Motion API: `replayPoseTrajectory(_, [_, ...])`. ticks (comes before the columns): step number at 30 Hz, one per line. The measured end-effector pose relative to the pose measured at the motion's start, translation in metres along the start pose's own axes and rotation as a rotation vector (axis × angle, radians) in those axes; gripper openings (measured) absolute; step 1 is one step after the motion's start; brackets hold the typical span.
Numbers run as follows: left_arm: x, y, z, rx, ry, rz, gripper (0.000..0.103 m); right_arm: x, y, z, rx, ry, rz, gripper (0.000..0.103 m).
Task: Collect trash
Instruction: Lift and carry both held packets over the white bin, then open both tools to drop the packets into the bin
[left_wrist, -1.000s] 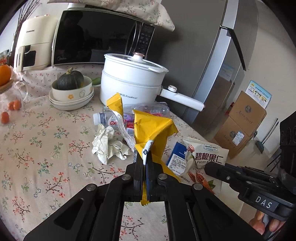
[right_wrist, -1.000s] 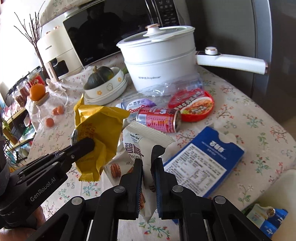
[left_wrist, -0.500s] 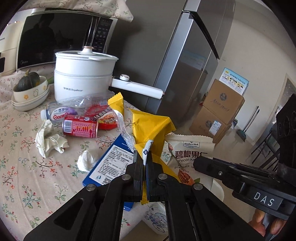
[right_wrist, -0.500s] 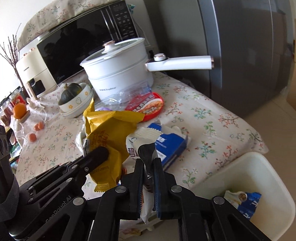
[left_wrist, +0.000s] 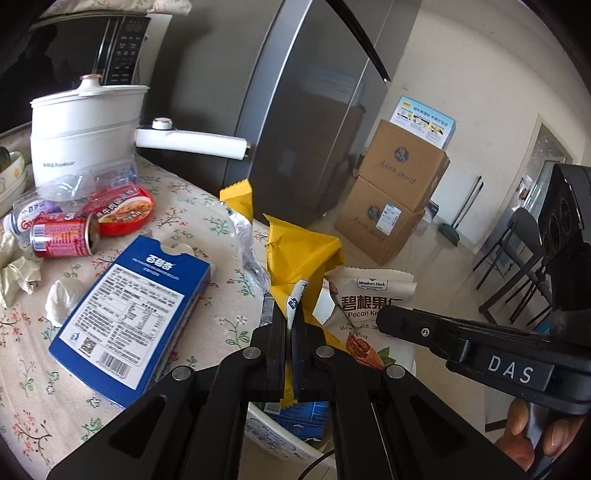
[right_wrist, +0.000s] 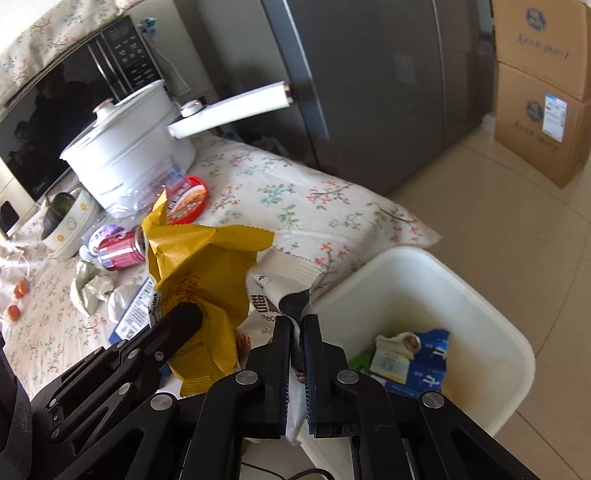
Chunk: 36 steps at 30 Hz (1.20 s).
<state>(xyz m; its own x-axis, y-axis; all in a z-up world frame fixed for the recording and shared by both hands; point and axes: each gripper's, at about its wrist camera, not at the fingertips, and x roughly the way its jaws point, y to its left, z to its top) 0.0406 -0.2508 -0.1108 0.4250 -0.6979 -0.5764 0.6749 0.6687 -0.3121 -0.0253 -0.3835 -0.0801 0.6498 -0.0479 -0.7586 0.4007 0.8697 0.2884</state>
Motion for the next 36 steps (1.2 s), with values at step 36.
replayPoseTrajectory(36, [0.077,-0.053,-0.025,0.151,0.184,0.17,0.015,0.016,-0.101,-0.018,0.242,0.147,-0.156,0.035])
